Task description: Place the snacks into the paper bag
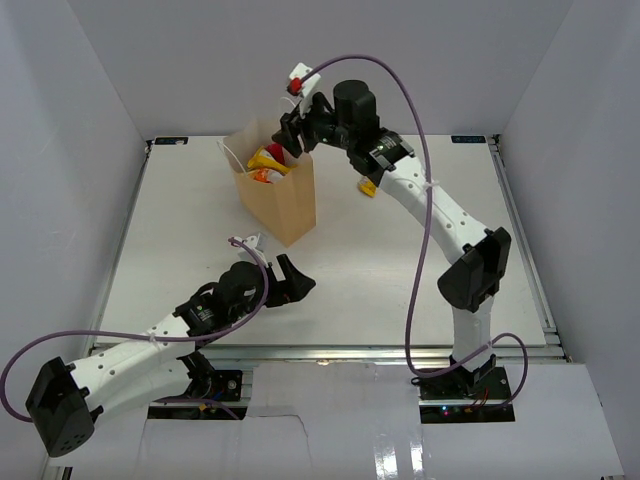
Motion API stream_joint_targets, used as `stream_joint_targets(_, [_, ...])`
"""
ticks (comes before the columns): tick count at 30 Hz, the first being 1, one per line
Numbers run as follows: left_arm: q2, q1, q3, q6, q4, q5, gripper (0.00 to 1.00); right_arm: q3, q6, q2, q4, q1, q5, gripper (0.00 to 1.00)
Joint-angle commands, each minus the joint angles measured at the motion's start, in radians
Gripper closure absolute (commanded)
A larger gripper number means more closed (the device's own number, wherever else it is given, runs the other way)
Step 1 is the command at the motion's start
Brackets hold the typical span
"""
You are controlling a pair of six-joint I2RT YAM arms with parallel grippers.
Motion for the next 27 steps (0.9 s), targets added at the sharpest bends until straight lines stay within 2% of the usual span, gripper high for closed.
stream_joint_targets(1, [-0.006, 0.000, 0.019, 0.021, -0.005, 0.006, 0.02, -0.057, 0.081, -0.147, 0.068, -0.085, 0.019, 0.40])
stream_joint_targets(4, [-0.022, -0.001, 0.014, 0.025, -0.016, -0.009, 0.02, -0.186, 0.161, -0.211, 0.066, -0.186, 0.013, 0.41])
stream_joint_targets(6, [-0.033, 0.000, 0.008, 0.028, -0.017, -0.023, 0.02, -0.277, 0.231, -0.219, 0.053, -0.249, 0.098, 0.40])
stream_joint_targets(8, [-0.034, 0.000, 0.008, 0.028, -0.019, -0.026, 0.02, -0.336, 0.279, -0.211, 0.045, -0.277, 0.181, 0.35])
stream_joint_targets(11, [-0.022, 0.000, 0.007, 0.032, -0.013, -0.032, 0.02, -0.398, 0.330, -0.158, 0.028, -0.310, 0.321, 0.20])
stream_joint_targets(13, [-0.010, 0.000, 0.011, 0.038, -0.008, -0.029, 0.02, -0.393, 0.377, -0.092, 0.017, -0.341, 0.332, 0.16])
stream_joint_targets(17, [0.035, 0.000, 0.025, 0.039, -0.004, -0.008, 0.02, -0.335, 0.430, 0.035, 0.017, -0.370, 0.295, 0.16])
stream_joint_targets(23, [0.076, 0.000, 0.017, 0.012, 0.003, 0.016, 0.02, -0.221, 0.468, 0.218, 0.022, -0.378, 0.294, 0.18])
stream_joint_targets(27, [0.076, 0.000, 0.007, -0.004, 0.001, 0.016, 0.02, -0.160, 0.476, 0.299, 0.027, -0.378, 0.366, 0.21])
